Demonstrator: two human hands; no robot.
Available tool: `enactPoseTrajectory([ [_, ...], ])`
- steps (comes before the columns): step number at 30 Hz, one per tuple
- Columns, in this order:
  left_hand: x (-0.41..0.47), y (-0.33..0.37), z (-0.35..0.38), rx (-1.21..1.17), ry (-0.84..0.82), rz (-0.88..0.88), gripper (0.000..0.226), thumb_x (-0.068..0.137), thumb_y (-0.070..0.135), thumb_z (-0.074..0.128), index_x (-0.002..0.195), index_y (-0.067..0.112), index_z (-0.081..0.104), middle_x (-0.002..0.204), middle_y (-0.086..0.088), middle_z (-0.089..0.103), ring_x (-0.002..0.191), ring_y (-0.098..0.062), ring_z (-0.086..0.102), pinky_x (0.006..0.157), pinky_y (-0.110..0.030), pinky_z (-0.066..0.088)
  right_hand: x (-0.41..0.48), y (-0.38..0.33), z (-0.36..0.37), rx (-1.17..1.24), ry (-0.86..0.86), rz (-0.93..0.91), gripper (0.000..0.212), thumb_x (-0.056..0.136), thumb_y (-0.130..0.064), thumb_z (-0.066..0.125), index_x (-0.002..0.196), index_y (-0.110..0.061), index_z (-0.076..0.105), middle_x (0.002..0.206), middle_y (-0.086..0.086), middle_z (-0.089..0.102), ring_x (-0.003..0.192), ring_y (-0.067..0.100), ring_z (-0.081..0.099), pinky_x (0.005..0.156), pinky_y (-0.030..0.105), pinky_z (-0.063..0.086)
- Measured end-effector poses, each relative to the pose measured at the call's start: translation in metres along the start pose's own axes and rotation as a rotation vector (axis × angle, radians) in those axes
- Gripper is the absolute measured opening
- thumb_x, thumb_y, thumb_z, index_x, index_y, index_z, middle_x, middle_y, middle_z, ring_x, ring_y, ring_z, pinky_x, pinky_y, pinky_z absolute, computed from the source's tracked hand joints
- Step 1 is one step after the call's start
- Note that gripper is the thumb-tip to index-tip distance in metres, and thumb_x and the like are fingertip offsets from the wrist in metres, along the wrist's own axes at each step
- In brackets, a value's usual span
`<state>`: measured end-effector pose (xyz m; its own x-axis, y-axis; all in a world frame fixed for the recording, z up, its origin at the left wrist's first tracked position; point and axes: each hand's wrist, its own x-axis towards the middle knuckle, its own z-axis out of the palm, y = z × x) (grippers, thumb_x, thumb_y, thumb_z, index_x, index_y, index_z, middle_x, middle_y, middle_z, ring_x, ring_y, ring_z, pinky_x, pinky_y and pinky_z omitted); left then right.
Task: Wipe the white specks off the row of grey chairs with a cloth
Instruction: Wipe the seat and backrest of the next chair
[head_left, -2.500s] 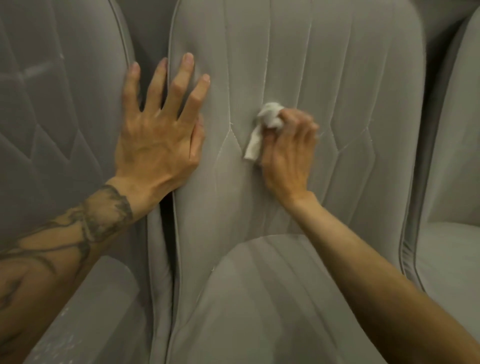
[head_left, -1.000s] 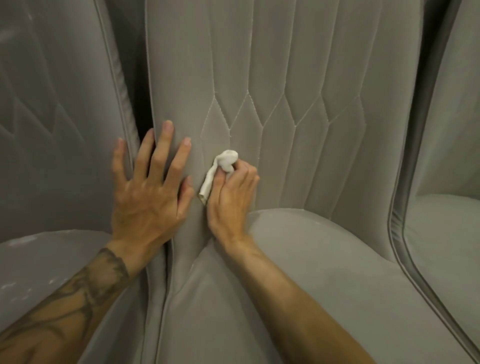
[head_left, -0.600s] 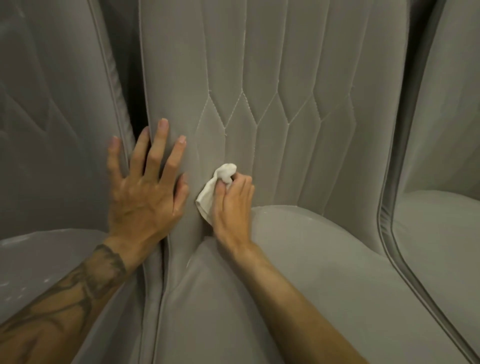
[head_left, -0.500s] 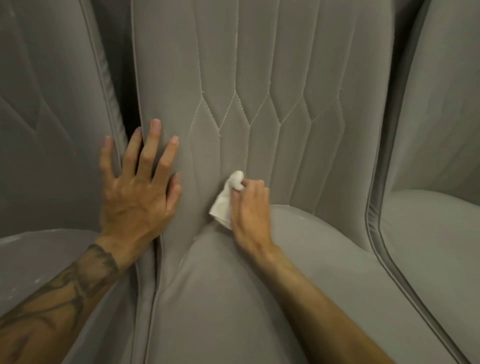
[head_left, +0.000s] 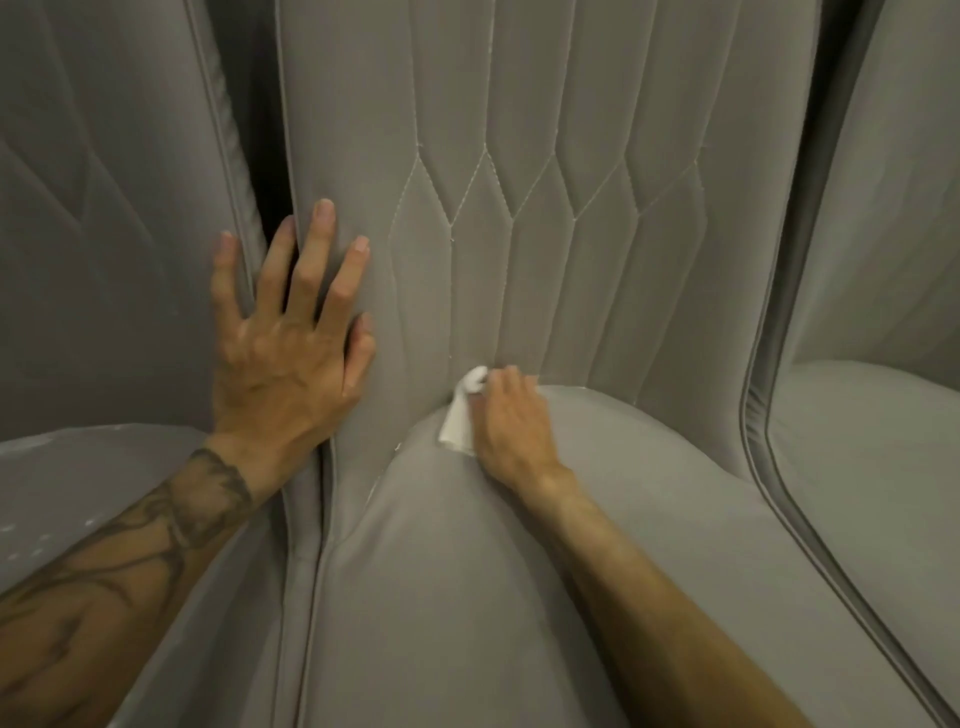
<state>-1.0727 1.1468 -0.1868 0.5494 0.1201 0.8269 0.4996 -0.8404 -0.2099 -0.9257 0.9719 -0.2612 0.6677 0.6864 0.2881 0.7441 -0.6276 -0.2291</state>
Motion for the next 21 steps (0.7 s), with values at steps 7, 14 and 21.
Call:
enactPoseTrajectory([
  [7, 0.001, -0.001, -0.004, 0.008, -0.021, -0.001, 0.059, 0.109, 0.034, 0.038, 0.164, 0.017, 0.028, 0.176, -0.011, 0.015, 0.155, -0.038, 0.033, 0.128, -0.064, 0.009, -0.003, 0.028, -0.017, -0.013, 0.043, 0.07, 0.02, 0.105, -0.021, 0.041, 0.103, -0.007, 0.056, 0.107, 0.015, 0.056, 0.095, 0.037, 0.052, 0.084, 0.048, 0.042],
  [14, 0.006, 0.002, -0.018, -0.026, -0.122, -0.003, 0.059, 0.108, 0.032, 0.035, 0.165, 0.017, 0.025, 0.175, -0.013, 0.017, 0.157, -0.038, 0.028, 0.129, -0.064, 0.007, -0.011, -0.046, 0.002, 0.07, -0.098, -0.001, 0.027, 0.106, -0.026, 0.034, 0.116, -0.007, 0.051, 0.12, 0.013, 0.052, 0.108, 0.035, 0.048, 0.094, 0.045, 0.035],
  [21, -0.038, 0.011, -0.063, -0.184, -0.259, -0.022, 0.054, 0.109, 0.032, 0.036, 0.159, 0.011, 0.036, 0.173, -0.011, 0.025, 0.161, -0.033, 0.023, 0.13, -0.059, 0.011, -0.04, -0.066, -0.015, 0.104, -0.204, -0.192, 0.027, 0.106, -0.028, 0.038, 0.113, -0.007, 0.052, 0.119, 0.014, 0.052, 0.109, 0.035, 0.047, 0.093, 0.047, 0.037],
])
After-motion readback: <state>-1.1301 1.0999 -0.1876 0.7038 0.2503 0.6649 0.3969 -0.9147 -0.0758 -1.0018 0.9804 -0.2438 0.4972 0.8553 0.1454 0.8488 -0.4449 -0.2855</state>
